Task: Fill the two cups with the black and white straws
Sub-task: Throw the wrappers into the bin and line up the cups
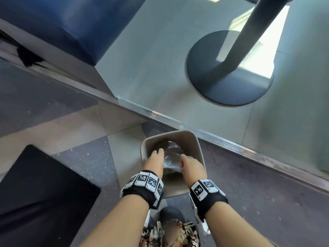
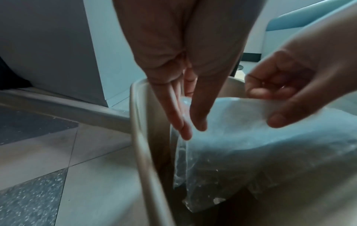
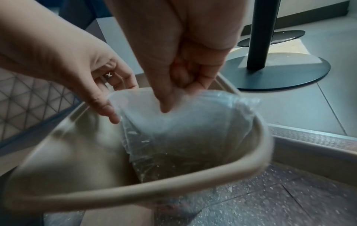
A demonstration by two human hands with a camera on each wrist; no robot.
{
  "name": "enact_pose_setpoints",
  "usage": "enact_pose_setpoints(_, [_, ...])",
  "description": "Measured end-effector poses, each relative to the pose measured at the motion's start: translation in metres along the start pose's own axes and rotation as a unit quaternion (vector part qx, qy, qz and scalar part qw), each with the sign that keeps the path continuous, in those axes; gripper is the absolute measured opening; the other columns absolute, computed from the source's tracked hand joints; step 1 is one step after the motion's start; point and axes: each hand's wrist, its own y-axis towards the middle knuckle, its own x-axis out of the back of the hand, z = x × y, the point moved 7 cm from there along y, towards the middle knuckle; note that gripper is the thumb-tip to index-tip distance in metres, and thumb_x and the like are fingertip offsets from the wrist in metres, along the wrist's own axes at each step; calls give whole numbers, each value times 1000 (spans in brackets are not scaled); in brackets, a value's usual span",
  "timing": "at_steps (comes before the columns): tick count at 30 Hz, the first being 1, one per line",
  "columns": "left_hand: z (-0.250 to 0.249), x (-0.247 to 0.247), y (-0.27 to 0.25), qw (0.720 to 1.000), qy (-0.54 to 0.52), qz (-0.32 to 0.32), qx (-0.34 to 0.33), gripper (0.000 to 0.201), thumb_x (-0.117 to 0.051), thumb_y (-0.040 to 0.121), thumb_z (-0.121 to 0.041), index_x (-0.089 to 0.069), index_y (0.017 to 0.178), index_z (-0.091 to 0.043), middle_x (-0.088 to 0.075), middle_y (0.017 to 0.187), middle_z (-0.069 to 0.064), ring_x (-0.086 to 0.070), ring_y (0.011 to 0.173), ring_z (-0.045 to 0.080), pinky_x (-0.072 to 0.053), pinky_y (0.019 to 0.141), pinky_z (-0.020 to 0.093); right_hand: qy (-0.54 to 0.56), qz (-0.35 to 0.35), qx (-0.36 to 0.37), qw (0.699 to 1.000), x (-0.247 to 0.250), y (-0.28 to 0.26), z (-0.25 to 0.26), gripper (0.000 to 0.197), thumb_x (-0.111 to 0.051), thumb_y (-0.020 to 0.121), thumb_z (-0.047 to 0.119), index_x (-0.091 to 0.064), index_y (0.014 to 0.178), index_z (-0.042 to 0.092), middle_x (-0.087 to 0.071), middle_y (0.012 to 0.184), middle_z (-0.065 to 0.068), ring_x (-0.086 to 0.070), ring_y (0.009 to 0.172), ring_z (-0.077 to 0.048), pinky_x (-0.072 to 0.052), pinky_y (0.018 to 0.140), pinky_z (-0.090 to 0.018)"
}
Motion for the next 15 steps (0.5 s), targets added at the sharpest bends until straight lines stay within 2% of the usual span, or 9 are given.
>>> enact_pose_setpoints(2, [3, -10, 7, 999, 7, 33, 1, 45, -44, 82, 5, -35, 124, -7, -47, 126, 16, -54, 109, 35, -44, 92, 42, -18, 27, -20, 999, -10, 12, 0, 23, -44, 88, 5, -55, 108, 10, -61, 112, -11, -58, 103, -29, -42, 77, -33])
enact_pose_setpoints(4, [7, -24, 9, 997, 38, 75, 5, 47, -49, 82, 4, -36, 127, -6, -39, 137, 16, -45, 122, 35, -39, 99, 43, -32, 94, -40, 994, -25, 18, -1, 27, -48, 90, 8, -56, 116, 11, -60, 120, -11, -57, 110, -28, -46, 90, -33])
enact_pose_setpoints(6, [10, -32, 5, 993, 68, 98, 7, 54, -50, 83, 5, -35, 133, -7, -16, 152, 16, -21, 139, 37, -29, 110, 44, -30, 135, -29, 990, -34, 16, 2, 38, -51, 90, 12, -52, 128, 18, -56, 130, -8, -52, 119, -26, -41, 103, -38])
enact_pose_setpoints(8, [7, -35, -6, 992, 69, 102, -6, 61, -45, 84, 7, -27, 140, -10, -1, 157, 14, -3, 144, 35, -21, 114, 44, -21, 110, -6, 994, -31, 6, 7, 44, -50, 90, 15, -46, 133, 25, -52, 134, -3, -48, 124, -23, -31, 109, -40])
enact_pose_setpoints(9, [4, -34, -15, 995, 53, 83, -17, 64, -43, 84, 9, -26, 142, -13, 0, 158, 11, -1, 145, 32, -21, 115, 45, -3, 83, 7, 997, -25, -1, 10, 45, -50, 90, 16, -46, 133, 27, -52, 134, -1, -48, 124, -22, -30, 109, -39])
enact_pose_setpoints(11, [2, -31, -37, 999, 7, 47, -26, 67, -46, 84, 8, -27, 142, -19, -5, 158, 6, -3, 146, 26, -23, 114, 47, 35, 43, 28, 998, -12, -23, 14, 42, -52, 88, 15, -51, 128, 28, -54, 130, 1, -51, 119, -19, -35, 106, -35])
enact_pose_setpoints(15, [-5, -16, -113, 998, -44, 24, -23, 63, -49, 90, -8, -21, 145, -20, -6, 158, 3, -10, 145, 23, -22, 115, 42, 112, 25, 87, 990, 16, -88, 35, 34, -53, 86, 13, -59, 116, 28, -59, 119, 7, -57, 109, -12, -43, 96, -25])
